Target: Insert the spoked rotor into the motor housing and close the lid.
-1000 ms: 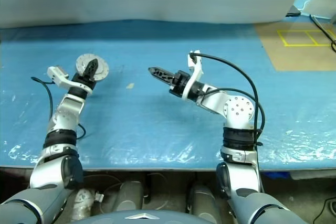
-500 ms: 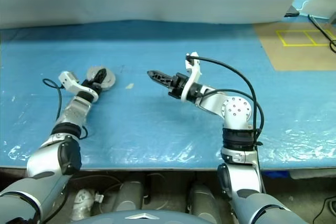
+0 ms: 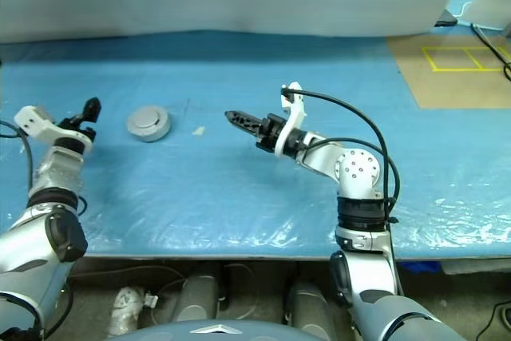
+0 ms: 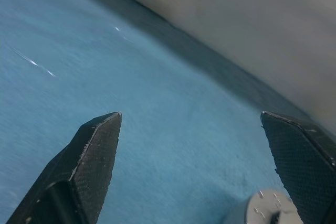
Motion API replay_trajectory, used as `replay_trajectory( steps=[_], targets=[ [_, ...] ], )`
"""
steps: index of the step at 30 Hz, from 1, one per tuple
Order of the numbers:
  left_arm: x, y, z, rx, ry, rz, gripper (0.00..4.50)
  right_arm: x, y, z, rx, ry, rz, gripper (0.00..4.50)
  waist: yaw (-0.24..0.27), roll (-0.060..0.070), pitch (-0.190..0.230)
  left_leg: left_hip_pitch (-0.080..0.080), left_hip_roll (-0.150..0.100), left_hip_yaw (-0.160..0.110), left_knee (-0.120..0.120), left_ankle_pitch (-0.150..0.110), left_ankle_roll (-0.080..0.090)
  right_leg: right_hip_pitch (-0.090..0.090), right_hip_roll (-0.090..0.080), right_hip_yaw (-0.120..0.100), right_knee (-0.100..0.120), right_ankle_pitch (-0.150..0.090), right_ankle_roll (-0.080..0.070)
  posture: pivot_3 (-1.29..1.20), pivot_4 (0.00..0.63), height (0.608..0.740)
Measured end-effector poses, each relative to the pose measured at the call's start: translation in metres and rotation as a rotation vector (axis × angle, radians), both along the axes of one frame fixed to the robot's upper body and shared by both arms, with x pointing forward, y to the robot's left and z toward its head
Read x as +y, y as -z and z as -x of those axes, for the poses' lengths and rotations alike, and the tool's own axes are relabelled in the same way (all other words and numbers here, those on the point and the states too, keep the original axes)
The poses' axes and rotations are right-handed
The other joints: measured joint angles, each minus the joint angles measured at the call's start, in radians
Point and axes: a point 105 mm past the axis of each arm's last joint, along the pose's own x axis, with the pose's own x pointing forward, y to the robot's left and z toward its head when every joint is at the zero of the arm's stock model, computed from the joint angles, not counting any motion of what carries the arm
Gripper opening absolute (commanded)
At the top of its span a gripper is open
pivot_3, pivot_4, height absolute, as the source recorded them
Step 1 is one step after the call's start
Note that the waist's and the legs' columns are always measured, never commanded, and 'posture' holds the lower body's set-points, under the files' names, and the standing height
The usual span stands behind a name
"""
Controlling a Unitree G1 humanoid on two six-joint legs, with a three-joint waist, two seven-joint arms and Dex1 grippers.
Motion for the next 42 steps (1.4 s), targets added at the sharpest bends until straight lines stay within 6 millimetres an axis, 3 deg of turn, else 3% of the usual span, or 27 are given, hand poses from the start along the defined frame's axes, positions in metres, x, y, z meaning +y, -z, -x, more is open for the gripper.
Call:
replay_trajectory(
  steps=[2, 5, 8, 12, 15, 19, 23, 31, 42],
  targets=[
    [-0.007, -0.009, 0.001, -0.052, 0.084, -0.007, 4.46, -0.007, -0.004, -0.006, -0.064, 0.055, 0.033, 2.81, 0.000, 0.000, 0.000, 0.000, -0.001, 0.000, 0.000, 0.000, 0.000, 0.000, -0.001, 0.000, 0.000, 0.000, 0.000, 0.00, 0.150, 0.740],
    [-0.034, -0.034, 0.000, -0.154, 0.247, -0.018, 4.46, -0.028, -0.010, -0.018, -0.169, 0.170, 0.118, 2.81, 0.000, 0.000, 0.000, 0.000, -0.002, 0.000, 0.001, 0.000, 0.000, 0.001, -0.003, -0.001, 0.001, 0.000, 0.000, 0.00, 0.150, 0.740],
    [-0.078, -0.061, 0.006, -0.248, 0.451, -0.014, 4.46, -0.055, -0.005, -0.033, -0.263, 0.290, 0.291, 2.81, -0.003, 0.000, 0.000, 0.000, -0.003, 0.001, 0.001, 0.000, 0.000, 0.001, -0.004, -0.001, 0.000, 0.000, 0.000, 0.00, 0.150, 0.740],
    [-0.127, -0.076, 0.018, -0.261, 0.653, -0.114, 4.46, -0.075, -0.005, -0.043, -0.399, 0.387, 0.488, 2.81, -0.015, 0.000, 0.000, 0.000, -0.002, 0.001, 0.000, 0.000, 0.000, 0.000, -0.002, 0.000, 0.000, 0.000, -0.001, 0.00, 0.150, 0.740],
    [-0.175, -0.052, 0.031, -0.189, 0.808, -0.392, 4.46, -0.090, -0.002, -0.047, -0.520, 0.462, 0.664, 2.81, -0.025, 0.000, 0.000, 0.001, -0.002, 0.001, -0.001, 0.000, 0.000, 0.001, -0.001, 0.001, -0.001, 0.000, -0.001, 0.00, 0.150, 0.740],
    [-0.213, -0.016, 0.031, -0.144, 0.858, -0.476, 4.46, -0.096, 0.022, -0.050, -0.577, 0.520, 0.823, 2.81, -0.033, 0.000, 0.000, 0.001, 0.001, 0.001, 0.001, 0.000, 0.000, 0.001, 0.001, 0.001, 0.000, 0.000, -0.001, 0.00, 0.150, 0.740],
    [-0.219, -0.018, 0.016, -0.162, 0.748, -0.477, 4.46, -0.097, 0.042, -0.052, -0.545, 0.579, 0.868, 2.81, -0.039, 0.000, 0.000, 0.002, 0.001, 0.002, 0.003, 0.000, 0.001, 0.001, 0.002, 0.004, 0.001, 0.001, -0.002, 0.00, 0.150, 0.740],
    [-0.220, -0.005, 0.008, -0.133, 0.669, -0.472, 4.46, -0.101, 0.041, -0.052, -0.550, 0.628, 0.865, 2.81, -0.048, 0.000, 0.000, 0.004, 0.001, 0.003, 0.003, 0.000, 0.001, 0.003, 0.002, 0.004, 0.001, 0.001, -0.002, 0.00, 0.150, 0.740],
    [-0.226, -0.016, 0.004, -0.173, 0.651, -0.466, 4.46, -0.106, 0.037, -0.049, -0.565, 0.639, 0.865, 2.81, -0.052, 0.000, 0.000, 0.005, 0.002, 0.005, 0.003, 0.000, 0.002, 0.002, 0.002, 0.005, 0.001, 0.002, -0.004, 0.00, 0.150, 0.740]
  ],
)
